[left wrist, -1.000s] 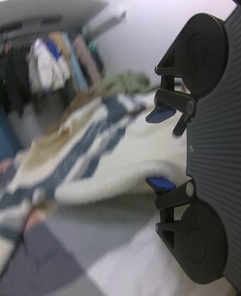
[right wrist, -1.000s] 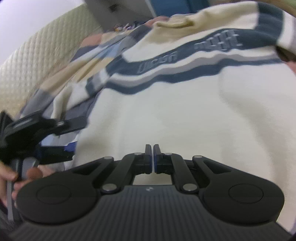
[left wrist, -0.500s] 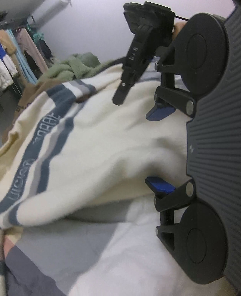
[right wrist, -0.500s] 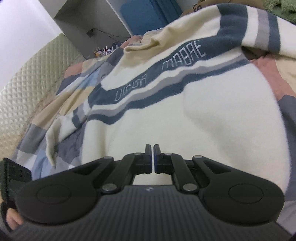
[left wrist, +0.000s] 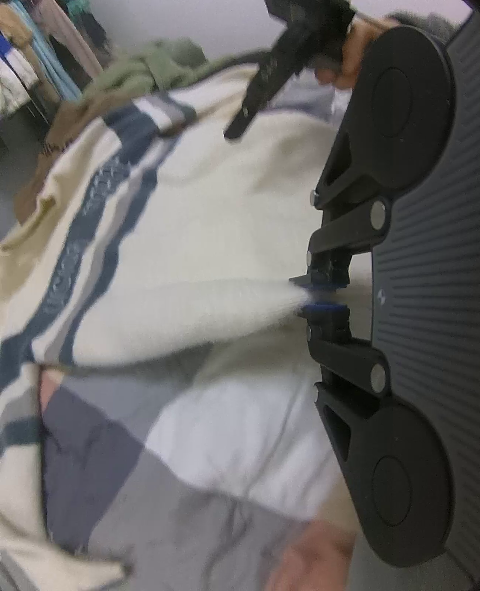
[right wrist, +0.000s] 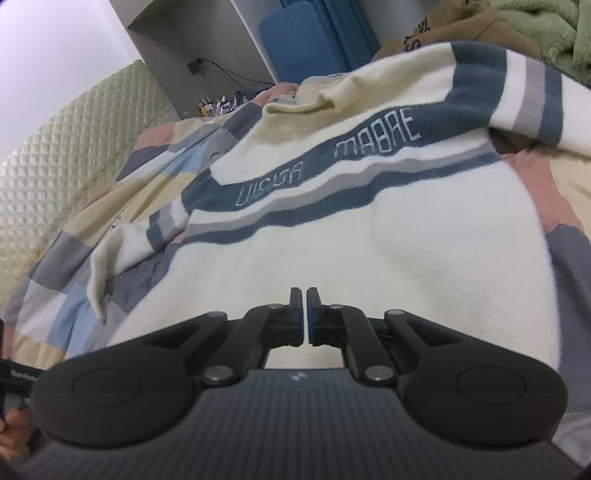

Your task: Fold large clothes

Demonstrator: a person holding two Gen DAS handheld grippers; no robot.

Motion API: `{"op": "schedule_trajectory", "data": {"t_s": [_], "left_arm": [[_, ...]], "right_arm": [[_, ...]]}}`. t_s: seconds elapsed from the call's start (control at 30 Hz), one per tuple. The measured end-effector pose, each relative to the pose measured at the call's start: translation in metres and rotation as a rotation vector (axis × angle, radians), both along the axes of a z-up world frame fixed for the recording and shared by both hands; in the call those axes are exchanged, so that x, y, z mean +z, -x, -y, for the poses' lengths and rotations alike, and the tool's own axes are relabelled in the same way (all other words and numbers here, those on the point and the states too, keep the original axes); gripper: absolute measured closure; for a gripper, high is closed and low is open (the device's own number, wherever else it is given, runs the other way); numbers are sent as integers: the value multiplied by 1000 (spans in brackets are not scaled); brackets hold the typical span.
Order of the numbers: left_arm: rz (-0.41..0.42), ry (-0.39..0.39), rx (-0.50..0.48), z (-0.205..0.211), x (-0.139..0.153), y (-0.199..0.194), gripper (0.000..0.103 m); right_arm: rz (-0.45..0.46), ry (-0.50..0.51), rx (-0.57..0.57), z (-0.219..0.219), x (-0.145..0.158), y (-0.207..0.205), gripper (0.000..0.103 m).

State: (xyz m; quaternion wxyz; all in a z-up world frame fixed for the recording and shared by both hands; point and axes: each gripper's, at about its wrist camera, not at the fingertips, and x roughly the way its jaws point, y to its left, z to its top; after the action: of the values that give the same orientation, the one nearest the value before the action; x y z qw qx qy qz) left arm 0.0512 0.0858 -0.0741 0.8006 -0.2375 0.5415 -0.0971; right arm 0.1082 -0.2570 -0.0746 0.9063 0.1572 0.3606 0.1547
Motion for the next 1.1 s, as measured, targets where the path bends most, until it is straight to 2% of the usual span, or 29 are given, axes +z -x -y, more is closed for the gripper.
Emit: {"op": "schedule_trajectory", "data": {"t_s": [0.2, 0.3, 0.43, 0.5, 0.57, 0.6, 0.63, 0.73, 0.93, 1.1], "left_arm": [[-78, -89, 22, 3, -17, -9, 94], [-41, -147, -6, 16, -7, -6, 94], [-22, -181, -6, 24, 5, -3, 93], [-20, -212, -7, 26, 9, -1, 86], [-21, -237, 8, 29, 13, 1, 64], [-15, -251, 13, 29, 16, 3, 58], [3, -269, 13, 31, 20, 4, 52], [70, -327, -1, 34, 34, 10, 50], [185, -350, -5, 48, 53, 5, 48], [268, -320, -14, 74, 59, -16, 48]], "right_arm": [[30, 20, 0, -1, 5, 3, 97], [24, 49, -22, 2, 3, 4, 97], [11, 21, -43, 10, 2, 4, 97], [19, 4, -55, 12, 4, 5, 97], [37, -7, -67, 14, 7, 8, 97], [45, -5, -70, 15, 8, 9, 97], [49, -3, -76, 16, 9, 10, 97], [51, -8, -89, 19, 10, 10, 97], [56, -8, -100, 21, 11, 9, 97], [62, 12, -127, 25, 11, 9, 97]]}}
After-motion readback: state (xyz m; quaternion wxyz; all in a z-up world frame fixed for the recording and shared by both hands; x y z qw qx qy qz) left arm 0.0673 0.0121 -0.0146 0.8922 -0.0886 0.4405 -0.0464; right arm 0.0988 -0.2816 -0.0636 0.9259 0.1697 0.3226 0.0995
